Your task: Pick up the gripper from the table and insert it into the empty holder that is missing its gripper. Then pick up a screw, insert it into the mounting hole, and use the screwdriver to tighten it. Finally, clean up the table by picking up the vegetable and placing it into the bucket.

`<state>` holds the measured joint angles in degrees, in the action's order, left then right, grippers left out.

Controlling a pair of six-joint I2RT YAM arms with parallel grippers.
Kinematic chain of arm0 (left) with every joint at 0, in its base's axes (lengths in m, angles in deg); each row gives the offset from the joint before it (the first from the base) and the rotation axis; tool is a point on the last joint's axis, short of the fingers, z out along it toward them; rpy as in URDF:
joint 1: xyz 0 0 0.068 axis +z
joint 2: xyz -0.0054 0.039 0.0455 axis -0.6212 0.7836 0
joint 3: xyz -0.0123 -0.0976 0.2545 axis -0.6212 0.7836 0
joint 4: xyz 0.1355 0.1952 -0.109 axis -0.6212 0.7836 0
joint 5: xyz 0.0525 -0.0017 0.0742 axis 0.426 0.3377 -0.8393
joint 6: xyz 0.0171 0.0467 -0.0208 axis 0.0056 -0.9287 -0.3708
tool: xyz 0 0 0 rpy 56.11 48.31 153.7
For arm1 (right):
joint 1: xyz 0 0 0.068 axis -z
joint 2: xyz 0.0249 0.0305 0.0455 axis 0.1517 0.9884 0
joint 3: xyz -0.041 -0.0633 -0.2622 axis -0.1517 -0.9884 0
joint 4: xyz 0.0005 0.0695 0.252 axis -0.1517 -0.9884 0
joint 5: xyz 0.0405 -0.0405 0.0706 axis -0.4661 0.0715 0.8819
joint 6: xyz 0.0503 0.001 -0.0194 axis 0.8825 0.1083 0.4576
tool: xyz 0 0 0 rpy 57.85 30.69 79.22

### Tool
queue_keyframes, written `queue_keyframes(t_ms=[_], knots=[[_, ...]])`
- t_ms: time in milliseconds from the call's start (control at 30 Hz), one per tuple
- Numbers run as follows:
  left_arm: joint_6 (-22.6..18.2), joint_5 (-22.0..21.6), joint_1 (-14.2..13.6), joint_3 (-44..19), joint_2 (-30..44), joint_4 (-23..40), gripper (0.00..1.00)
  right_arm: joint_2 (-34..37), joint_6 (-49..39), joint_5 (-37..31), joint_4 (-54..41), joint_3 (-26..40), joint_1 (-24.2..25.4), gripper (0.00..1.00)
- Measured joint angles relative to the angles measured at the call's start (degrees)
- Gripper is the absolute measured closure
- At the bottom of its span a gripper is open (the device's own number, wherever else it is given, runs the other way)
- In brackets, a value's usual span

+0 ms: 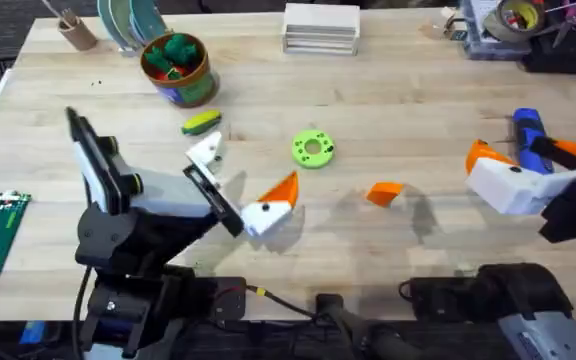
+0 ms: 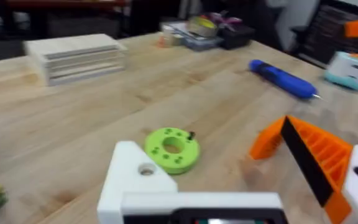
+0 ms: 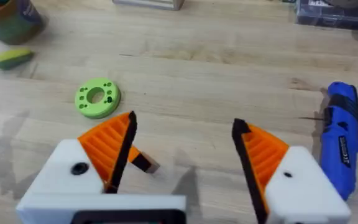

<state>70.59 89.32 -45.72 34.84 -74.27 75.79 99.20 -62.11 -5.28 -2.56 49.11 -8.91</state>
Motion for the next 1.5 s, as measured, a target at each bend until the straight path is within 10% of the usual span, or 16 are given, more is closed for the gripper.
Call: queue_keyframes(t_ms=[367, 833, 1500], knots=[[0.5, 16.4, 0.0, 0.0, 0.0, 2.0, 0.008, 0.0, 0.0, 0.0, 0.0, 0.0, 0.0, 0.01], [-1.8, 20.4, 0.0, 0.0, 0.0, 2.6, 0.009, 1.1, 0.0, 0.8, -0.2, 0.0, 0.0, 0.01], [-2.8, 21.1, 0.0, 0.0, 0.0, 2.7, 0.007, 37.5, -16.0, 4.7, -16.3, 14.9, -10.0, 0.01]])
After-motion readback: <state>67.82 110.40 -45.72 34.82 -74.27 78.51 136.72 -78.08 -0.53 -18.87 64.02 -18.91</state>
